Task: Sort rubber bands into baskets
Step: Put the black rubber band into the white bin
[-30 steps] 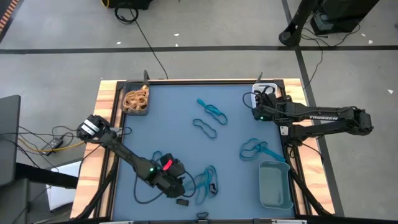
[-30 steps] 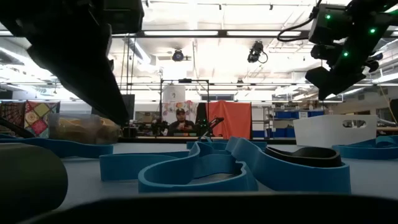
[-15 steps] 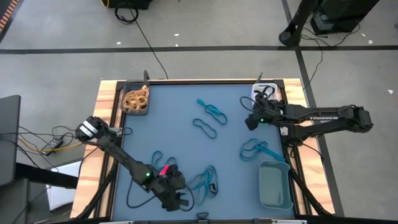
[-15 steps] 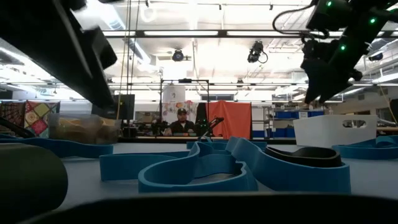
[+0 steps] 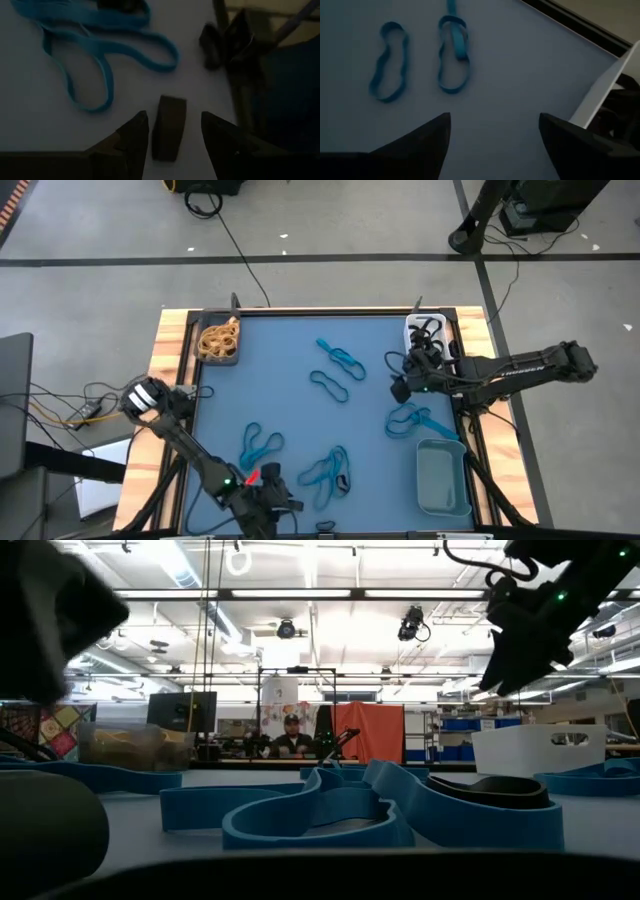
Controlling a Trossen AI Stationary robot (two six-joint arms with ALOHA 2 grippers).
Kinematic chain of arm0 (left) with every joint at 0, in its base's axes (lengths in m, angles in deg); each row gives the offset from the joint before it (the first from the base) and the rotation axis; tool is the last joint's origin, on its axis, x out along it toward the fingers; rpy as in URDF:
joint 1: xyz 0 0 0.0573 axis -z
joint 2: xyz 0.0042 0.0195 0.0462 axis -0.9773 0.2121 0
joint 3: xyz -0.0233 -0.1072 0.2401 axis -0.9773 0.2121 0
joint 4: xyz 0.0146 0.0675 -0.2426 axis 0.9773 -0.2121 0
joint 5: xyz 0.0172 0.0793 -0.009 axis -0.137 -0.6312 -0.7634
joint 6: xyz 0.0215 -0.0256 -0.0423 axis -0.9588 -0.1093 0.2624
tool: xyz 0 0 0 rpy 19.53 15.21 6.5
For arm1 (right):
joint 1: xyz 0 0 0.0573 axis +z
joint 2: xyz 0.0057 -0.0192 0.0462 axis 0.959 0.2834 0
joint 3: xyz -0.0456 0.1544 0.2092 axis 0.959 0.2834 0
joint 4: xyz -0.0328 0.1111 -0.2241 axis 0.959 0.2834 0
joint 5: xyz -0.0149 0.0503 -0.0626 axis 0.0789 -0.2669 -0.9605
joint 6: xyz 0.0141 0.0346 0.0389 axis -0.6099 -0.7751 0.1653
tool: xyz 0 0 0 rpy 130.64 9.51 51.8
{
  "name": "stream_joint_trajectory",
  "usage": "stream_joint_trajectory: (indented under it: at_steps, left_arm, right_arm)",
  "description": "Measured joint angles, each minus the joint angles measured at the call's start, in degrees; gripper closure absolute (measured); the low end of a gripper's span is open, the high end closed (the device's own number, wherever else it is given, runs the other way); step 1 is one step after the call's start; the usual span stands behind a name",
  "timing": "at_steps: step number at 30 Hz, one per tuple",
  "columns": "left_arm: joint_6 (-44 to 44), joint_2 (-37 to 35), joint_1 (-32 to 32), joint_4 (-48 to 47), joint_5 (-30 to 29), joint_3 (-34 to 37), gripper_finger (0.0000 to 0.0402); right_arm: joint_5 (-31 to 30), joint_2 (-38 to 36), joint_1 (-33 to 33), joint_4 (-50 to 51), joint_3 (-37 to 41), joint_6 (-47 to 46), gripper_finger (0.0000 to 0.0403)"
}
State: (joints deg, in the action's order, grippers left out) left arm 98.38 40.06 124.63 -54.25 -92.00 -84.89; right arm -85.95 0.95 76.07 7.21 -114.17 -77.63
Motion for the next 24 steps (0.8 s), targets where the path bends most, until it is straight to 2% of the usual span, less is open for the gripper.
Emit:
stream_joint_trajectory:
  at_steps: [6,13,15,17,21,24]
  left_arm:
    - [-0.5,4.5,0.0,1.4,2.0,0.0,0.0216]
    - [0.0,7.0,-0.6,1.1,1.8,0.0,0.0222]
    - [0.0,7.0,-1.0,1.1,1.8,0.0,0.024]
    - [-0.6,7.0,-1.5,1.0,1.7,0.0,0.0276]
    - [-5.0,6.9,-2.4,1.0,0.2,-0.1,0.0378]
    - [-7.1,6.7,-3.7,0.2,-2.5,0.0,0.0385]
  right_arm:
    - [0.0,0.0,0.9,-0.5,0.0,0.0,0.0091]
    - [0.0,0.0,1.0,-1.3,0.0,0.0,0.0091]
    - [0.0,0.0,1.2,-1.7,0.0,0.0,0.0094]
    - [0.0,0.0,1.3,-2.0,0.0,0.0,0.0097]
    - [0.5,0.1,1.7,-4.4,0.3,-0.4,0.0107]
    - [3.1,1.0,2.6,-10.7,2.7,0.1,0.0116]
